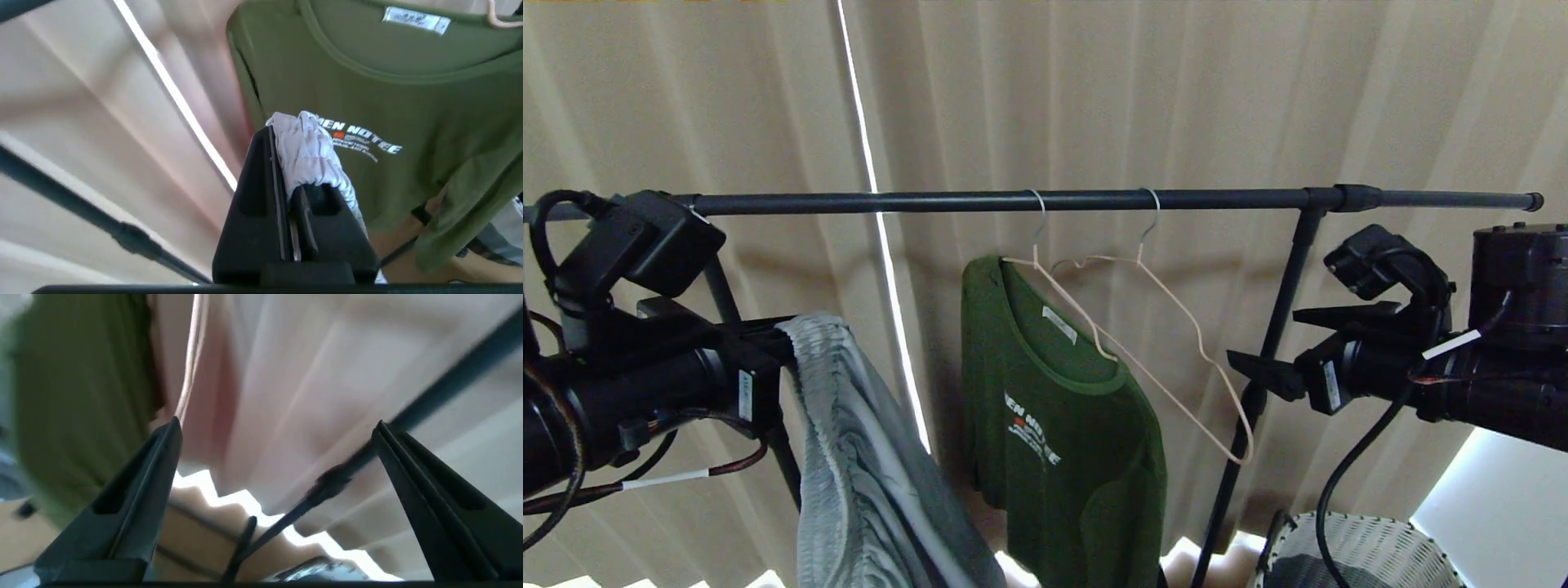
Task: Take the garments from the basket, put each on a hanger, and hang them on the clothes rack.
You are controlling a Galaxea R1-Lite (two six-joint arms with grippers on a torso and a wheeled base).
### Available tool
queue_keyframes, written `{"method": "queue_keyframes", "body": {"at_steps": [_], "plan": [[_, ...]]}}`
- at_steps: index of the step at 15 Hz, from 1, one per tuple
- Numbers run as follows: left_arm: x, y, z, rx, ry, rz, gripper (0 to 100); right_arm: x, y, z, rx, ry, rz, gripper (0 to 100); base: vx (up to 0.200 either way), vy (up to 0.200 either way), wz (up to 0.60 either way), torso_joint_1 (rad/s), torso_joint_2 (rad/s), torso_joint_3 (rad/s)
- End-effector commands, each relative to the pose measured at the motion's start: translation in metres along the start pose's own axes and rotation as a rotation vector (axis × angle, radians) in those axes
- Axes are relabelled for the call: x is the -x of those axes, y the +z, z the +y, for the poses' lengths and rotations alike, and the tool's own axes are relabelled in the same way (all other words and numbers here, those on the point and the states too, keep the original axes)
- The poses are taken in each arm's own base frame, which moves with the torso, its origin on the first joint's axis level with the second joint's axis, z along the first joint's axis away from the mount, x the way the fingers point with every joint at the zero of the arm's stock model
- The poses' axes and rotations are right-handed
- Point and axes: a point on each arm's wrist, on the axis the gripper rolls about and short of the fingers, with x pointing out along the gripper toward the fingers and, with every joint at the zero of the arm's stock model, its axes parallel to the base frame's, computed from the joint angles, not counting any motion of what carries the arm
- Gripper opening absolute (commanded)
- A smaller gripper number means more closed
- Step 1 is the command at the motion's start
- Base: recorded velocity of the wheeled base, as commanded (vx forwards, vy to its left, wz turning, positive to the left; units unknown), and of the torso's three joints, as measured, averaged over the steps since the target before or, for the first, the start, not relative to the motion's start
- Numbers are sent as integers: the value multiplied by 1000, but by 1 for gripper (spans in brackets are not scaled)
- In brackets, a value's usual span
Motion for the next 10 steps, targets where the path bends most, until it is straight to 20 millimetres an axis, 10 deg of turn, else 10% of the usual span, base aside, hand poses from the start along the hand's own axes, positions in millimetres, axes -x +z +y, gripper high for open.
{"method": "queue_keyframes", "body": {"at_steps": [1, 10], "plan": [[8, 1, 0, -1, -24, -26, 0, -4, 18, 3, 2, 18, -15, 100, 0, 0, 0, 0, 0, 0], [12, 0, -1, -9, -33, -30, 0, -48, 45, 35, -57, 111, 133, 100, 0, 0, 0, 0, 0, 0]]}}
